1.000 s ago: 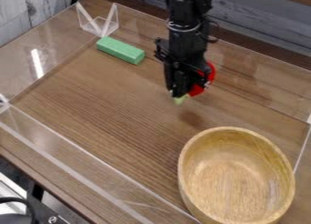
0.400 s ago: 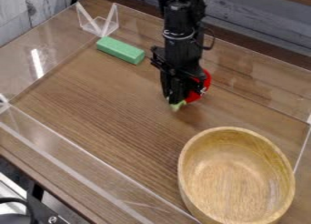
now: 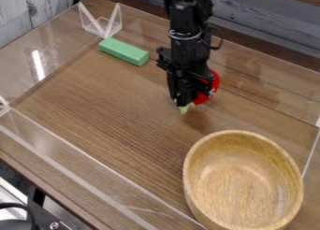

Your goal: Move the red object to the left side of the table

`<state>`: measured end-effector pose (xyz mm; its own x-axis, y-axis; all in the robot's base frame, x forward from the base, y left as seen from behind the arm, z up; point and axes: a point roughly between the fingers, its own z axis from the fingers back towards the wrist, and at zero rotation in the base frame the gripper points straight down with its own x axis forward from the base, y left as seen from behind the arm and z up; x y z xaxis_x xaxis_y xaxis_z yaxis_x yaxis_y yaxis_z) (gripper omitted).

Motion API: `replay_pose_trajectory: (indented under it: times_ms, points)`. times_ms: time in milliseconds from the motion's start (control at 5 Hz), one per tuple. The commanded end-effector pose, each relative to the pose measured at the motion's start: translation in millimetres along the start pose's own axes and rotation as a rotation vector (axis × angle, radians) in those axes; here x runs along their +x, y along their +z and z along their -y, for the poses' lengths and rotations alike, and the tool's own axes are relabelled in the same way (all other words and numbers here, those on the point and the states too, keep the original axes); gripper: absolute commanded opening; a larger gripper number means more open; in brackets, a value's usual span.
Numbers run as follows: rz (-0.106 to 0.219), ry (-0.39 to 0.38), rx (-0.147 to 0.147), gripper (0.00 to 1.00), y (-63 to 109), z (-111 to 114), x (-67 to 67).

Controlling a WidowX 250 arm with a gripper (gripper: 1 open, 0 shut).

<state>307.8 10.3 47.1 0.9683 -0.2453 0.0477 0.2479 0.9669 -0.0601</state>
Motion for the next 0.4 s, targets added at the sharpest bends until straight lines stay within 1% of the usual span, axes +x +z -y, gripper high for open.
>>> replay_pose_trajectory:
  times_ms: [0,200]
  points:
    - [0.073,-0.013,0.015,0.00,19.1,4.0,8.7]
    - [0.072,-0.012,0.012,0.00,14.7,4.9,10.9]
